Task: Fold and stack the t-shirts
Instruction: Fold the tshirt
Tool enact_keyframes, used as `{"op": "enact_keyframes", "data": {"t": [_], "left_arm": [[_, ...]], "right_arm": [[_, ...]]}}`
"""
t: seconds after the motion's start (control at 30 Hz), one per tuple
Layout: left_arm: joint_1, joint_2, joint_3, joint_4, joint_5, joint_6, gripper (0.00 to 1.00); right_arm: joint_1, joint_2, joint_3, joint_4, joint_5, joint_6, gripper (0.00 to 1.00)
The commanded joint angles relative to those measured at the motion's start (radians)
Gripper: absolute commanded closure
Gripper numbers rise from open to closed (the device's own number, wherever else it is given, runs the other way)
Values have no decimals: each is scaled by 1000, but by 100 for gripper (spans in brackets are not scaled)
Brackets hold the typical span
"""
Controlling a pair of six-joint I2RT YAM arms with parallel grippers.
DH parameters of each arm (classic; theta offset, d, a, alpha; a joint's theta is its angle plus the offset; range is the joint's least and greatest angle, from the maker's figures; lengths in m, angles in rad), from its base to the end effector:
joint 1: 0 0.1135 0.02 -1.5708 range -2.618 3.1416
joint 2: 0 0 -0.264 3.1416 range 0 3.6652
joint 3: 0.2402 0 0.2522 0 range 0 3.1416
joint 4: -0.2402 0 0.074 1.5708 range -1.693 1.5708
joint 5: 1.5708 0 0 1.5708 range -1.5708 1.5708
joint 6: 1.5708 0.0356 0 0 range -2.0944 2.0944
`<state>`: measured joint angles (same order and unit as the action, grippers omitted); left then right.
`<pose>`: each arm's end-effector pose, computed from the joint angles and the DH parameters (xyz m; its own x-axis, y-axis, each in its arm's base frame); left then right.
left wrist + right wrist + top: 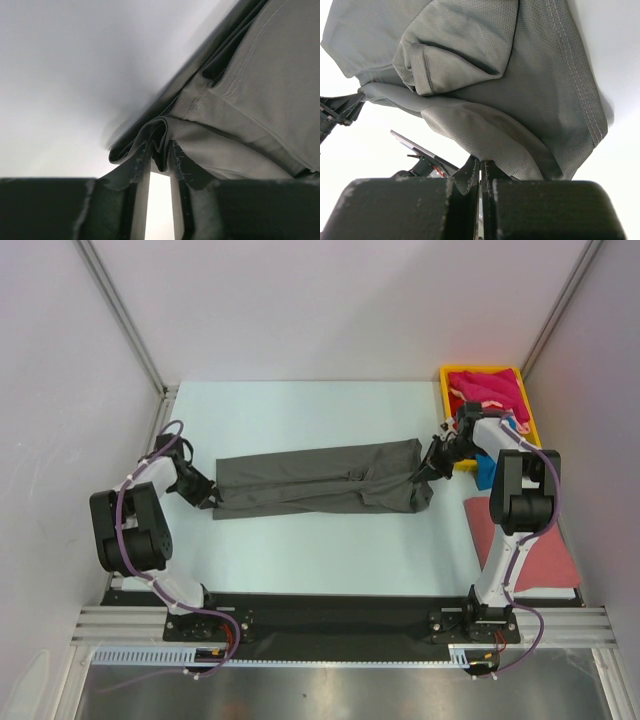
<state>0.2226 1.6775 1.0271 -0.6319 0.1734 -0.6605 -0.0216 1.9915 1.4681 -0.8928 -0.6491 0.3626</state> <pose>0.3041 0.0625 0.1709 -0.6343 -0.7632 -0.1232 -0.7075 0.6374 -0.3052 0.3861 0.0132 0.1829 -0.9505 0.3032 0.0679 0.2795 0.7390 0.6130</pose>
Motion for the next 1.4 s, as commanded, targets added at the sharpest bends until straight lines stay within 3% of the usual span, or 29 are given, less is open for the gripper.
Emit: {"op": "enact_keyframes", "data": {"t": [0.0,0.1,0.17,0.2,0.4,0.6,0.63,0.67,0.7,0.77,0.8,0.9,1.07,1.17,1.27,1.37], "left_arm": [[-3,-30,-12,23,29,21,71],[-3,-25,-2,23,26,27,74],[-3,-18,1,28,35,38,99],[-3,-15,4,23,32,39,100],[-2,-107,-38,-66,-20,33,100],[30,-309,-247,-158,-54,-40,100],[37,-330,-269,-167,-57,-60,98],[40,-369,-288,-172,-61,-71,82],[47,-384,-300,-175,-64,-77,70],[49,-410,-303,-176,-71,-71,52],[50,-415,-292,-183,-80,-65,48],[49,-444,-253,-215,-103,-48,45],[47,-460,-255,-223,-115,-27,43],[44,-452,-259,-174,-56,19,43],[9,-449,-234,-100,82,113,43],[-92,-431,-181,-52,146,173,43]], "right_arm": [[6,-31,-23,-6,-26,-14,98],[11,-51,-51,-3,-6,-27,94],[12,-60,-66,6,2,-24,96],[12,-66,-72,3,3,-21,100],[17,-183,-190,-46,45,-2,100],[18,-387,-428,-89,83,42,98],[18,-413,-451,-89,86,51,93],[46,-449,-478,-92,89,62,82],[48,-465,-477,-100,107,61,77],[51,-488,-410,-100,137,50,66],[49,-485,-376,-104,172,44,65],[57,-435,-211,-123,196,36,61],[123,-324,-82,-37,207,53,57],[178,-159,35,86,210,62,57],[219,22,199,89,221,72,57],[253,133,312,101,276,65,55]]}}
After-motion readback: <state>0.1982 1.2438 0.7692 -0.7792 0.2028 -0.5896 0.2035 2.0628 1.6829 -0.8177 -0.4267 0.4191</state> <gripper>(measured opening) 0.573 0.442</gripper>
